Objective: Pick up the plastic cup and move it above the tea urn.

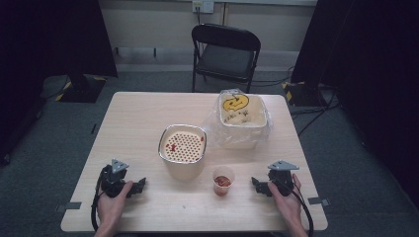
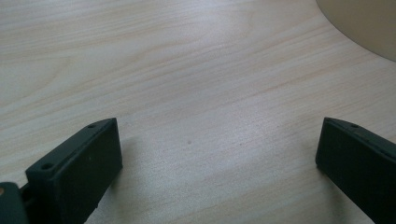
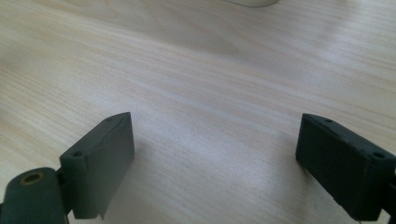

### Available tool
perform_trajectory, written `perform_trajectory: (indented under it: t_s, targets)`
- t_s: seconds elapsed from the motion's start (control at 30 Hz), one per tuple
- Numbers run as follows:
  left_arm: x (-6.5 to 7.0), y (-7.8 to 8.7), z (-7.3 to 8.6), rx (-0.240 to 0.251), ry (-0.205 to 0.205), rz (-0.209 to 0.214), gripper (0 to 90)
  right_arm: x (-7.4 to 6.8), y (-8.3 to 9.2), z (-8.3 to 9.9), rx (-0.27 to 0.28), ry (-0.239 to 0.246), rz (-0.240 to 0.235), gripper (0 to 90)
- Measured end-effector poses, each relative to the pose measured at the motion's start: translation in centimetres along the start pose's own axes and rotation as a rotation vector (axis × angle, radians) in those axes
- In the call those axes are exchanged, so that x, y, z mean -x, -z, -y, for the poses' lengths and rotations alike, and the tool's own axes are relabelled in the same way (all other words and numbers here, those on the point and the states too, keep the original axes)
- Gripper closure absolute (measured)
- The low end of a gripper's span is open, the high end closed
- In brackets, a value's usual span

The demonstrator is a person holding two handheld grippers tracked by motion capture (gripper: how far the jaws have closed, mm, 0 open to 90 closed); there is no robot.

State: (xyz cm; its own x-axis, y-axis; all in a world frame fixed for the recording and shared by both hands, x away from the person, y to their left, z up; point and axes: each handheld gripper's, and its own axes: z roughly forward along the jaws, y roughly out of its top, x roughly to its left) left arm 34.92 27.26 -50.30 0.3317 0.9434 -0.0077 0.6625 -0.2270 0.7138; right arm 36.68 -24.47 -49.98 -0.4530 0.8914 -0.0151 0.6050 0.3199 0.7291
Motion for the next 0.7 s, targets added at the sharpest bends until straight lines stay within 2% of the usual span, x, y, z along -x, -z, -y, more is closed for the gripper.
perform_trajectory:
  t_s: [0.13, 0.2, 0.3, 0.43, 0.5, 0.57, 0.63, 0.67, 0.7]
  targets:
    - [0.0, 0.0, 0.0, 0.0, -0.002, 0.004, 0.0, 0.0, 0.0, 0.0, 0.0, -0.001, 0.0, 10.7]
    - [0.0, 0.0, 0.0, 0.0, -0.003, 0.006, 0.0, -0.2, 0.0, 0.0, 0.001, -0.014, 0.017, 10.8]
    - [-0.1, 0.0, 0.0, 0.0, -0.004, 0.006, 0.0, -0.5, 0.2, 0.0, -0.005, -0.028, 0.026, 14.2]
    - [-0.1, 0.0, 0.0, 0.0, -0.004, 0.006, 0.0, -0.9, 0.7, -0.2, 0.004, -0.026, -0.001, 13.6]
    - [-0.1, -0.1, 0.0, 0.0, -0.007, 0.008, 0.0, -1.5, 1.2, -0.4, 0.005, -0.015, -0.031, 14.5]
    - [-0.1, -0.1, -0.1, -0.001, -0.008, 0.01, 0.0, -1.9, 1.4, -0.4, -0.016, -0.021, -0.017, 17.5]
    - [-0.2, -0.1, -0.1, -0.001, -0.01, 0.01, 0.0, -2.1, 1.5, -0.4, -0.012, -0.021, -0.03, 17.9]
    - [-0.2, -0.1, -0.1, -0.001, -0.01, 0.01, 0.0, -2.5, 1.9, -0.5, -0.008, -0.024, -0.08, 17.3]
    - [-0.2, -0.1, -0.1, -0.001, -0.01, 0.01, 0.0, -2.5, 1.9, -0.5, -0.008, -0.024, -0.08, 17.3]
